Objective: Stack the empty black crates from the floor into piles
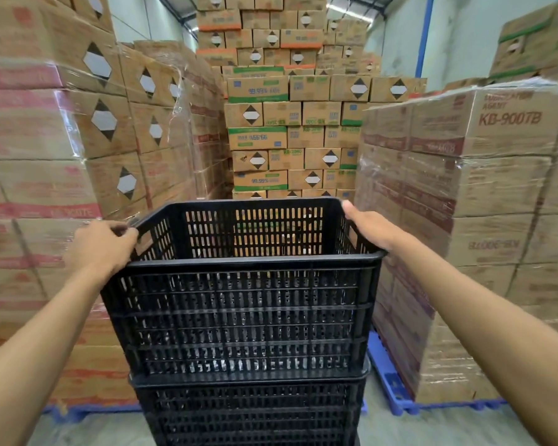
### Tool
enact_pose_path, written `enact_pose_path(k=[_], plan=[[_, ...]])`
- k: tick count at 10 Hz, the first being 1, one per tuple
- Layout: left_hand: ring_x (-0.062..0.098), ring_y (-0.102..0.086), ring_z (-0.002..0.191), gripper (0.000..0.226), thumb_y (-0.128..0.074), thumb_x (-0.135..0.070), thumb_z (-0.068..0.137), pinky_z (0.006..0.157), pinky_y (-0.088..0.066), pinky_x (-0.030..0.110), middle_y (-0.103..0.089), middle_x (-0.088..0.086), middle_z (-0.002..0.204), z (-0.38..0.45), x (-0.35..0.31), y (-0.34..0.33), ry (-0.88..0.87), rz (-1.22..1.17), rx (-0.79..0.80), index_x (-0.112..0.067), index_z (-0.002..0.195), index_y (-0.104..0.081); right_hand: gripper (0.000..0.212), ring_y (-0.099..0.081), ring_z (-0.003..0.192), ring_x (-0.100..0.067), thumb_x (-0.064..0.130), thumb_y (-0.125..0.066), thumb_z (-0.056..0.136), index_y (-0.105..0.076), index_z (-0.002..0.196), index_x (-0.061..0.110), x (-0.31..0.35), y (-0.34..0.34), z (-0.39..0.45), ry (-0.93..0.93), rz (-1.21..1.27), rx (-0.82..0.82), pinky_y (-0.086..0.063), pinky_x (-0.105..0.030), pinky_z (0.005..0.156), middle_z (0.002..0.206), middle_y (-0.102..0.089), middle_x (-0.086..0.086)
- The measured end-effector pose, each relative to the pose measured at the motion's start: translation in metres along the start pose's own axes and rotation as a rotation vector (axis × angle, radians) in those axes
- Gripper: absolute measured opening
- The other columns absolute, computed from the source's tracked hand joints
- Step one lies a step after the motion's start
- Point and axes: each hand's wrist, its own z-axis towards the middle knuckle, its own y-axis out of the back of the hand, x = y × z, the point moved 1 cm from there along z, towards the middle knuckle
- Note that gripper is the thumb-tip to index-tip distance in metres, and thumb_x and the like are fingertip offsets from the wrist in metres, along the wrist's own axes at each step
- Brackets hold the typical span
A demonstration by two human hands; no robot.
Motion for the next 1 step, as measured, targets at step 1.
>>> enact_pose_path(k=[1], plan=[[0.025,-0.058,0.114,0.04,-0.043,-0.033,0.092,0.086,-0.045,0.033,-0.065,0.006,0.129,-0.047,0.0088,-0.0005,0.132,-0.571,-0.144,-0.021,0.124,-0.064,0.053,-0.061,0.106,-0.018,0.054,-0.02,0.1,-0.064,0.115,0.028,-0.025,-0.0067,-0.0316,-0.026,0.508,-0.168,-0.046,-0.038,0.097,0.135,-0.06,-0.008]])
